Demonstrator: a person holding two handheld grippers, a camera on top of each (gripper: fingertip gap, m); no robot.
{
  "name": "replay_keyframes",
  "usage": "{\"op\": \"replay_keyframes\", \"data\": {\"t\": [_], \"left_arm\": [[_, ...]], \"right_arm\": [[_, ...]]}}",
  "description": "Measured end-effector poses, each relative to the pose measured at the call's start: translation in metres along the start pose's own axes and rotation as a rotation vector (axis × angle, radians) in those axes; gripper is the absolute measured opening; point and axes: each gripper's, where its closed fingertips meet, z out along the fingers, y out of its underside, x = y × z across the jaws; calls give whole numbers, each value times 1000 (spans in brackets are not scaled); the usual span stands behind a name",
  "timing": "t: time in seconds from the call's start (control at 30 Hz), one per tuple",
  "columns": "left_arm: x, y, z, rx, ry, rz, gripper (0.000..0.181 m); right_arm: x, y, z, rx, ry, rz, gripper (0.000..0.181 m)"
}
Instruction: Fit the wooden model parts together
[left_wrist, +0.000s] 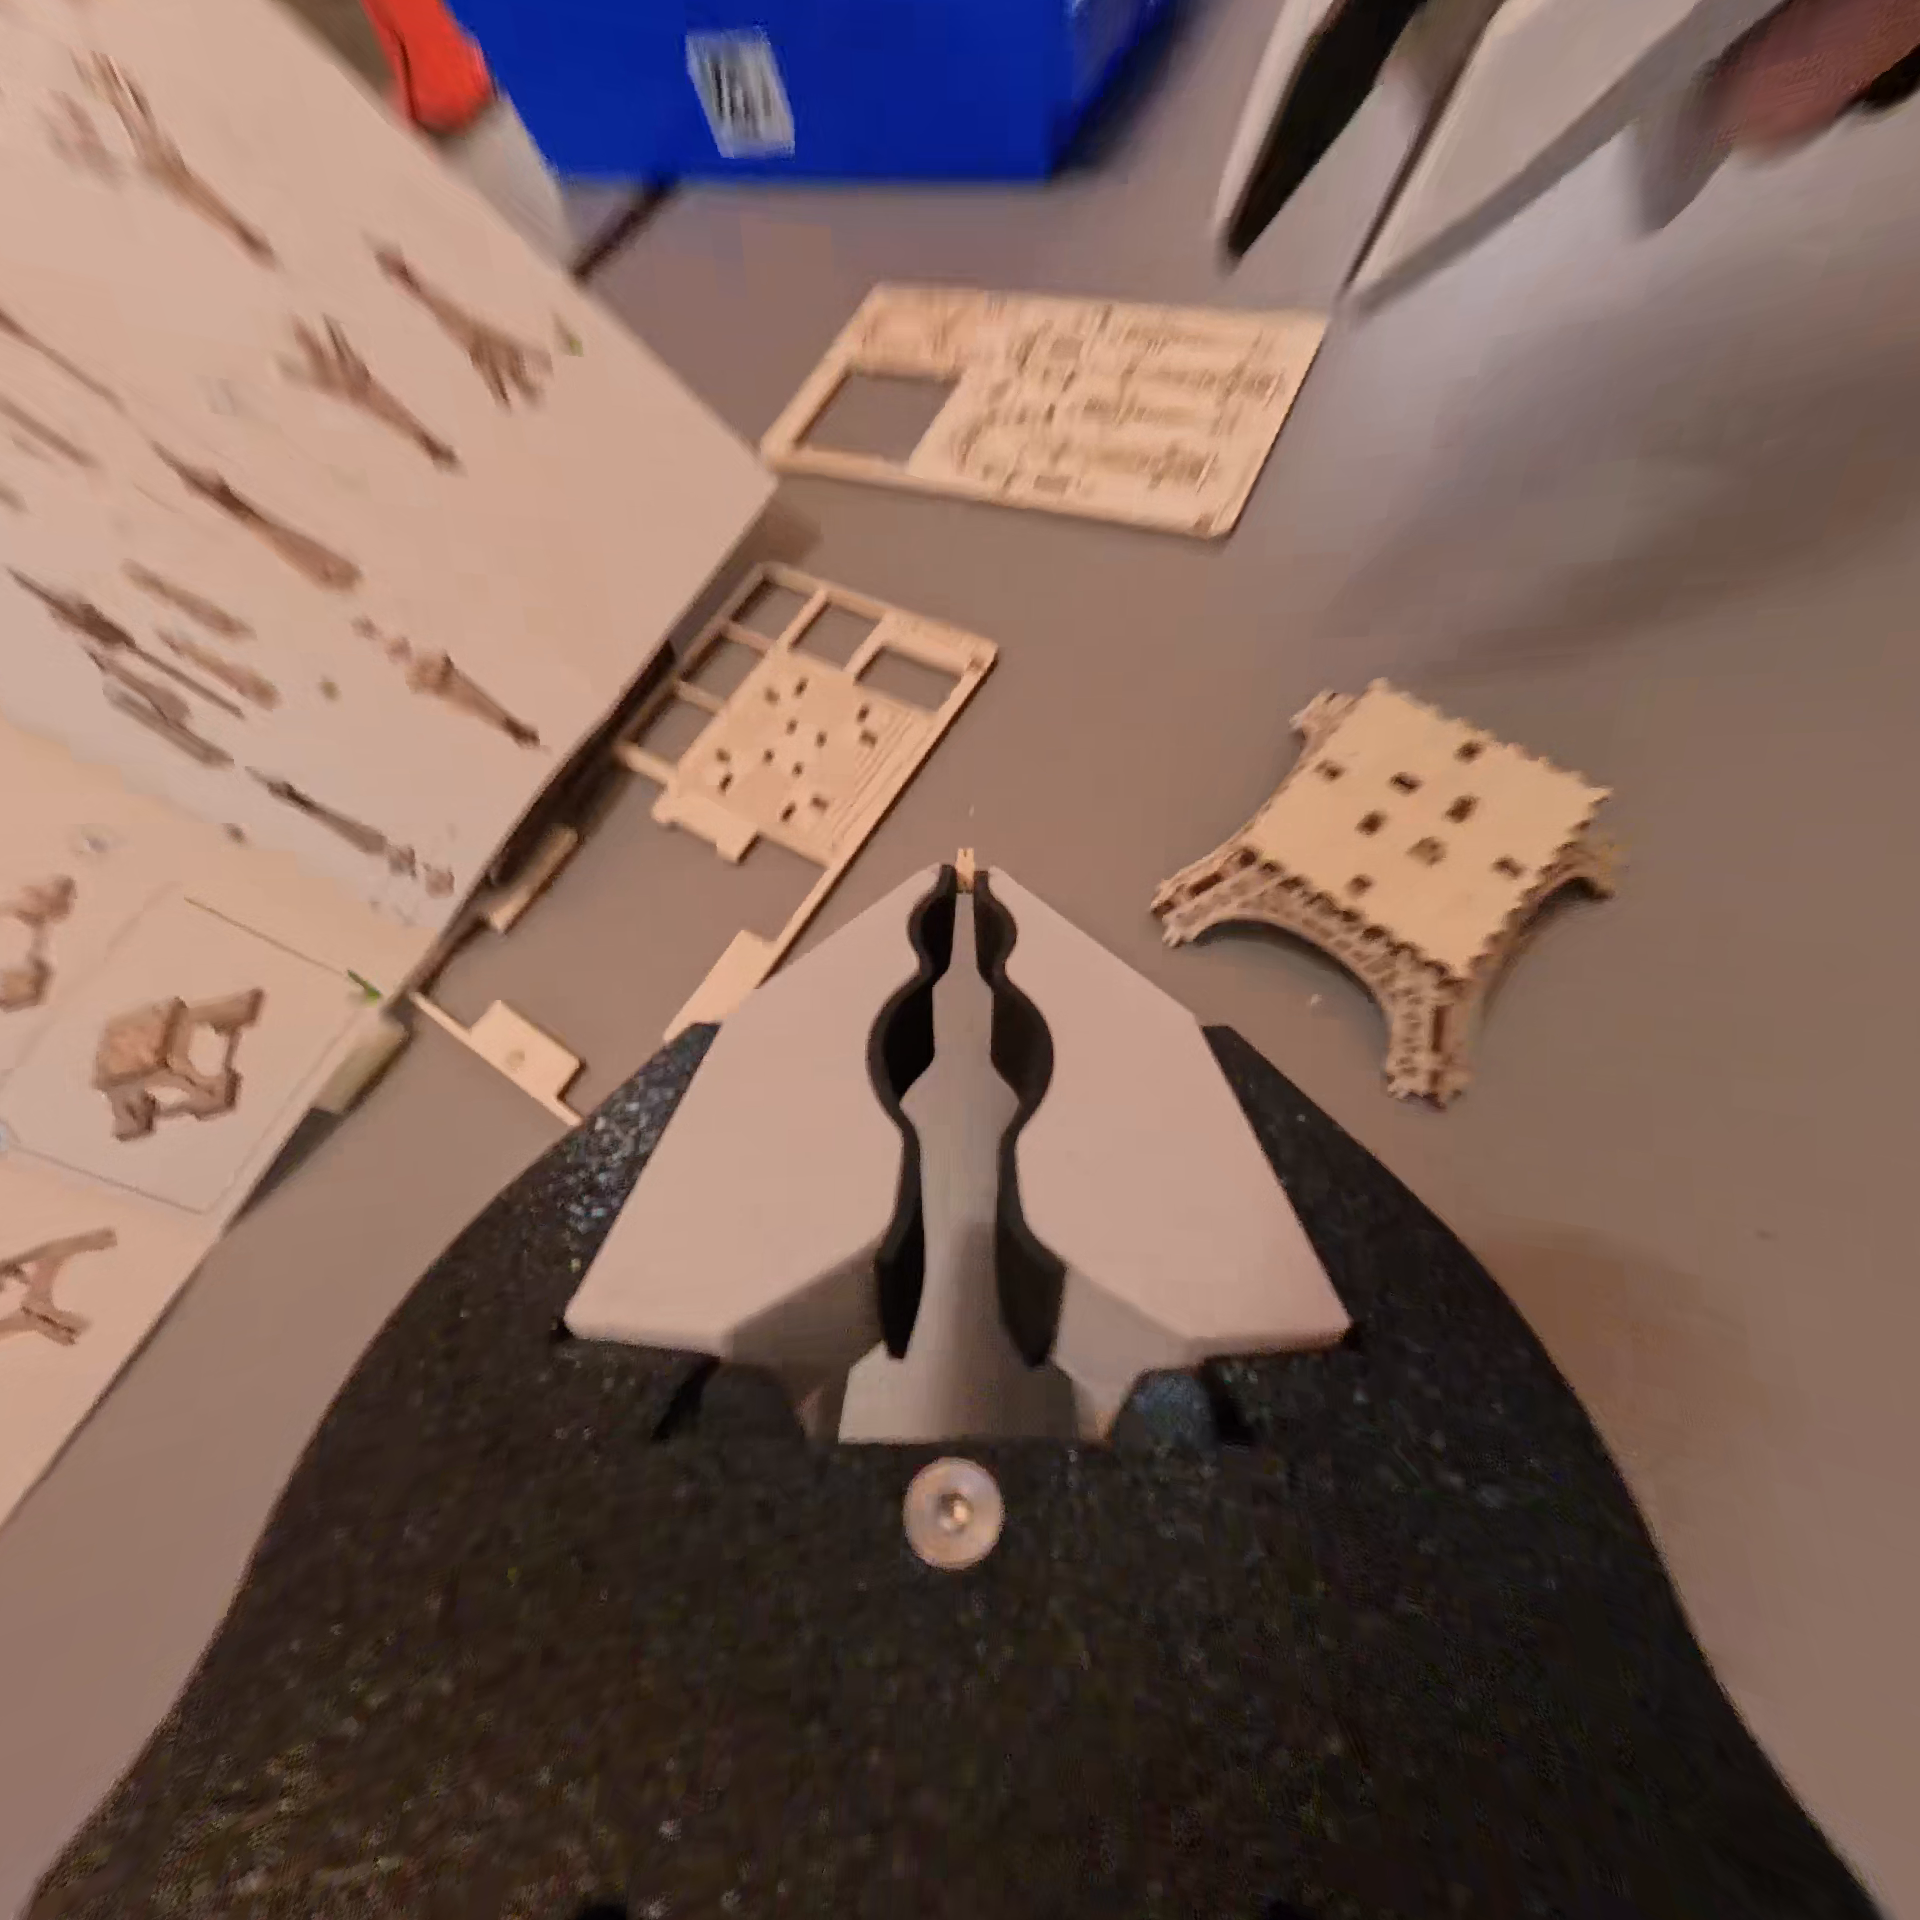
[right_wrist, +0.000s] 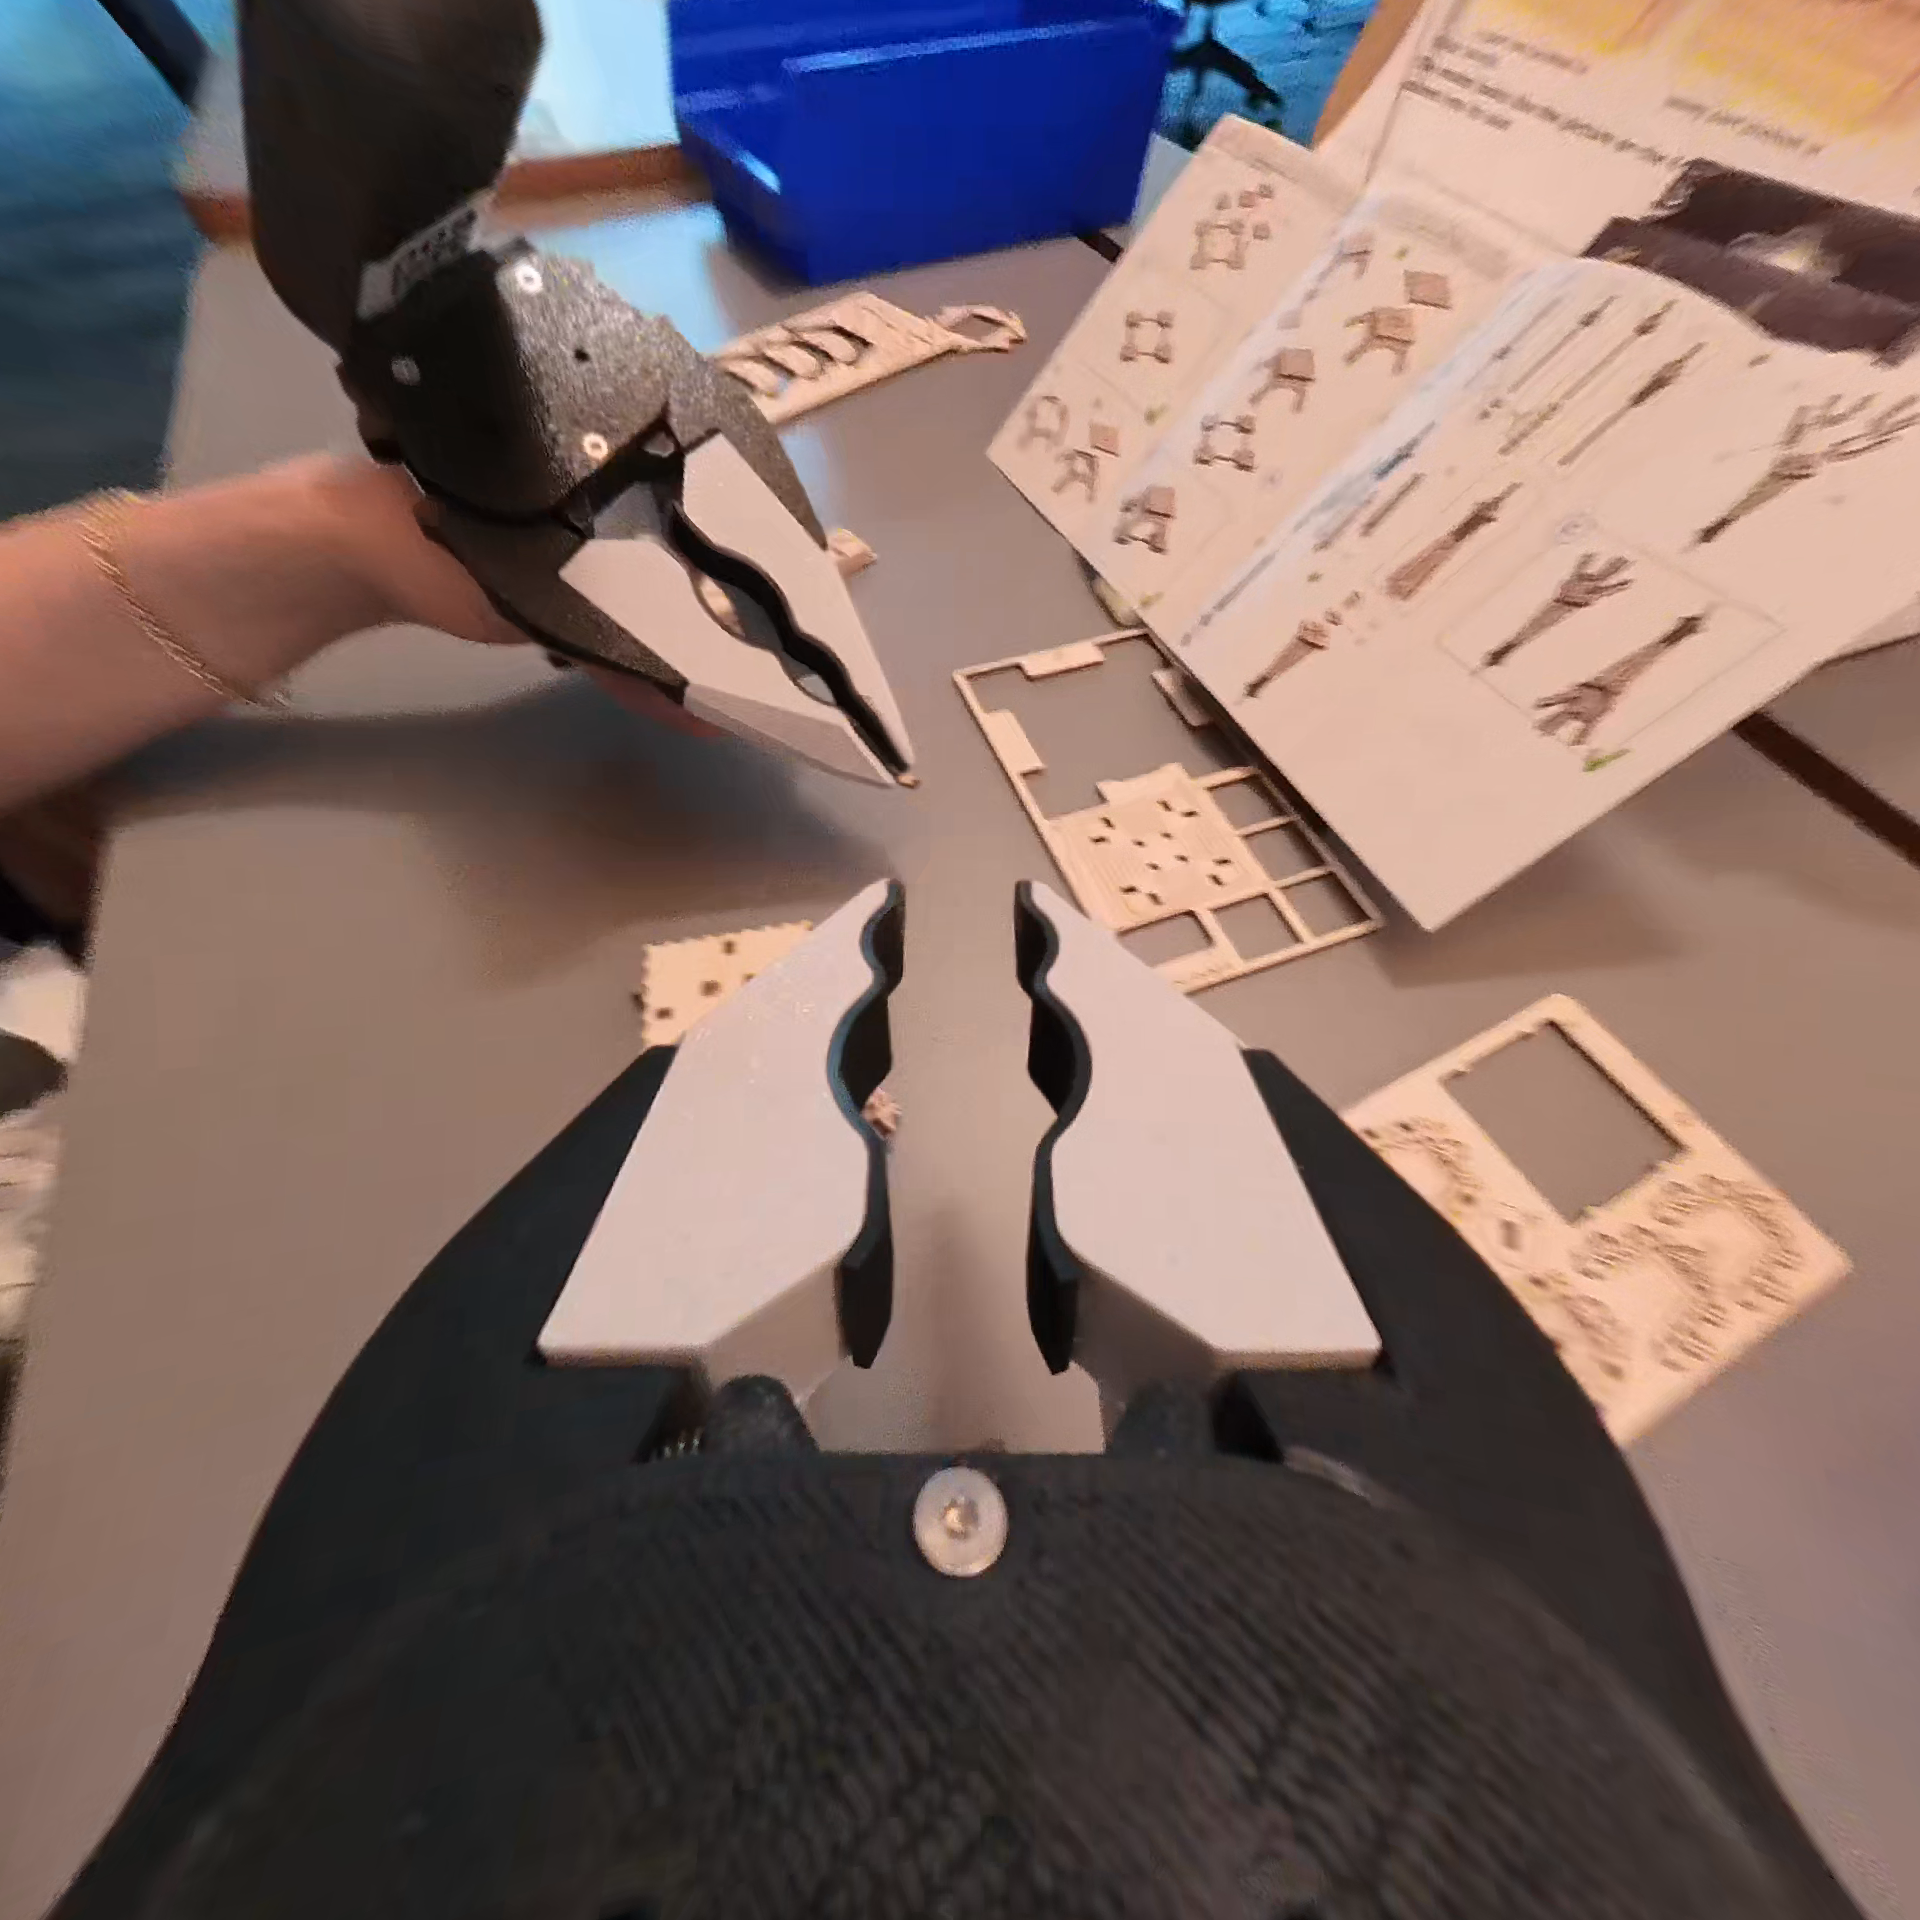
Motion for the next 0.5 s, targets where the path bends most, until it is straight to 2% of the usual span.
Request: {"op": "replay_keyframes", "data": {"t": [0.03, 0.07, 0.2, 0.37, 0.5], "left_arm": [[4, -10, -5, 54, -10, 25, 0], [8, -17, -9, 89, -21, 48, 0], [20, -44, -25, 218, -91, 187, 0], [39, -68, -35, 366, -148, 335, 0], [44, -75, -37, 385, -215, 443, 0]], "right_arm": [[-4, 0, 2, 19, -39, 35, 20], [-6, -1, 4, 37, -61, 66, 19], [-13, -9, 6, 103, -126, 128, 0], [-33, -29, -2, 241, -269, 223, 4], [-35, -37, -8, 292, -307, 265, 0]]}}
